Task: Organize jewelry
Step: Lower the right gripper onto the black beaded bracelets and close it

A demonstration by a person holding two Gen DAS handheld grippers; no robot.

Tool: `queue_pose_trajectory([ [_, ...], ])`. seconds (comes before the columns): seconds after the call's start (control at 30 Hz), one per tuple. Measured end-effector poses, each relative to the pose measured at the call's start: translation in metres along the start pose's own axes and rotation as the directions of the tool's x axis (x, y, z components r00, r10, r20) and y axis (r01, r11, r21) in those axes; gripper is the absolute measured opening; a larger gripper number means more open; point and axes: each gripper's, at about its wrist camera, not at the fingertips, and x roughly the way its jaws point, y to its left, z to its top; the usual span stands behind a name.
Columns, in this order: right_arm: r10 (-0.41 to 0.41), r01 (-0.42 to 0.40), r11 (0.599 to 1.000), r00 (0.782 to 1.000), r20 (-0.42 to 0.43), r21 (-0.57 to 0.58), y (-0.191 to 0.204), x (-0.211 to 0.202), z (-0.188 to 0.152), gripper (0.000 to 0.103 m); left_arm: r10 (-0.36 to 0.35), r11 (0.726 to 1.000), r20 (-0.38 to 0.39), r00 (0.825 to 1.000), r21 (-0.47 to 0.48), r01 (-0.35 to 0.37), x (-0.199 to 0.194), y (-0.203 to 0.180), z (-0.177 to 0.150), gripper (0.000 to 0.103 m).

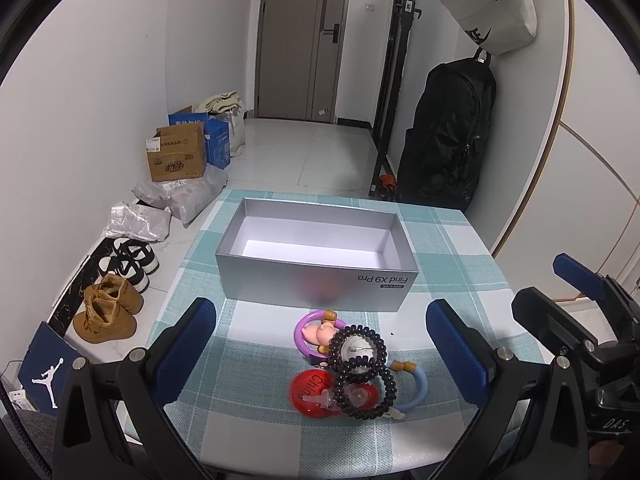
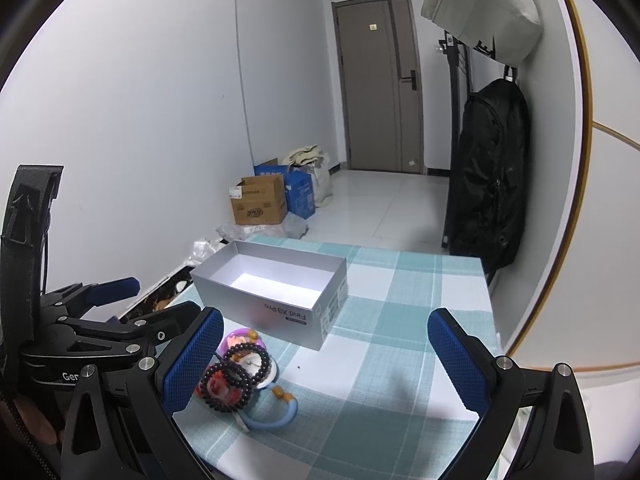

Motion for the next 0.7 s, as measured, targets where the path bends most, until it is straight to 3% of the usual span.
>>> queue_pose_trajectory([
  [0.33,0.061,-0.062,0.998,0.994,-0.087,-0.013,0.008,0.016,-0.007,0.103,-0.110,0.987,-0.142,0.984,-0.131,0.091,0.014,0.033,-0.004,0.102],
  [0.7,0.186,-0.217,0.973,0.943,-0.275,-0.084,0.042,0.053,-0.028,0.102,-0.157,0.966,-0.200,0.967,-0.233,0.109,0.025,0.065,-0.005,0.102],
])
